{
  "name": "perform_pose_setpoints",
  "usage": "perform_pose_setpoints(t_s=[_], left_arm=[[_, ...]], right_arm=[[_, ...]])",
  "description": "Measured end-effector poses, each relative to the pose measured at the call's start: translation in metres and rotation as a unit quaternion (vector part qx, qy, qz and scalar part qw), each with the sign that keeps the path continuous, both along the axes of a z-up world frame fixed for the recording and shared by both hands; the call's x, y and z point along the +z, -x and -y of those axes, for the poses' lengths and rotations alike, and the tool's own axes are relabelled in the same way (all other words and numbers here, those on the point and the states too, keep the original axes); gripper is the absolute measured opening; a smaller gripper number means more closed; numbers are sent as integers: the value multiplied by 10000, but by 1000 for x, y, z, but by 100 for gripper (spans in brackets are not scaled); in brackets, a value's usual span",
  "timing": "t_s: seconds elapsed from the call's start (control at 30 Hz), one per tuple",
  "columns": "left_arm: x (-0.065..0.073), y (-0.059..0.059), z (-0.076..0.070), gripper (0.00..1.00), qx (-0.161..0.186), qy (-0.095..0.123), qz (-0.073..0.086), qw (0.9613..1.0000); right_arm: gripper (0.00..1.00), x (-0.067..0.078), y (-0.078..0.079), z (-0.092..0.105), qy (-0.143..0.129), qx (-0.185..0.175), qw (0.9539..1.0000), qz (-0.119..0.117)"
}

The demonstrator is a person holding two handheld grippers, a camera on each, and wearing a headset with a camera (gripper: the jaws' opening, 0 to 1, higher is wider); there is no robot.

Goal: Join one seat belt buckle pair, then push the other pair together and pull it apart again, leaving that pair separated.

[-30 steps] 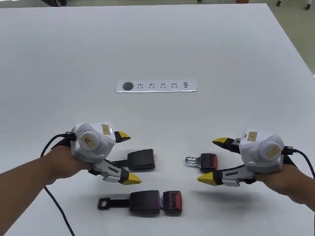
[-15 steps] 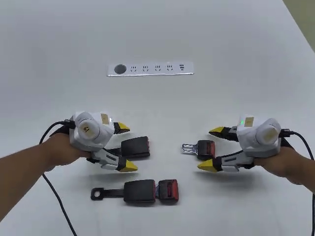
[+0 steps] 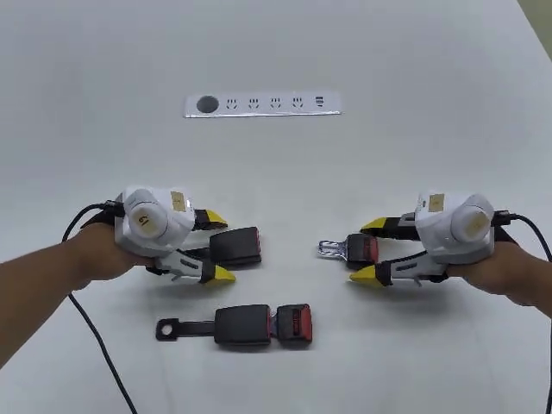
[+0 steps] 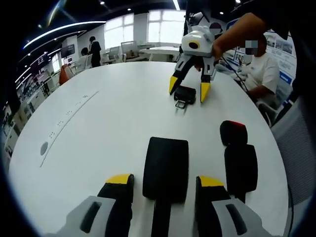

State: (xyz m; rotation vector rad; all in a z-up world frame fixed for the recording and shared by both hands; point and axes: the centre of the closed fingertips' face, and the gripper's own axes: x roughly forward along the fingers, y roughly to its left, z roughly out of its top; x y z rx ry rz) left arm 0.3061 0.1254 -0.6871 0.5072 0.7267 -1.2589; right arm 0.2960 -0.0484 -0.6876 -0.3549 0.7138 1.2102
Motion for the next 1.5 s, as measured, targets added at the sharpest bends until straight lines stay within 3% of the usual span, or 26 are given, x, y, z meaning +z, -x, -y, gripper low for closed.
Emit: perform_pose_setpoints(t_s=[0.03,0.23,0.53,0.83,1.17,1.5], left_arm=[[0,-2,-1,48,-58,-59,84,9999],[5,-2,4,35,-294,-42,74,9995],[9,2,4,34,-715,-141,100,9973],[-1,0,3,34,-1160,-273,70,9929],[-1,2,4,34,-1142,-210,21,9932],[-1,2,5,34,-1073,-160,-15,9941]], right_arm=[[45,0,0,0,0,7,10000,4],[37,-2,-3,2,156,104,9997,151],[35,-2,-1,4,355,462,9981,187],[34,-2,0,5,499,739,9959,150],[34,-2,0,-1,352,783,9962,155],[34,0,1,-24,27,693,9973,220]])
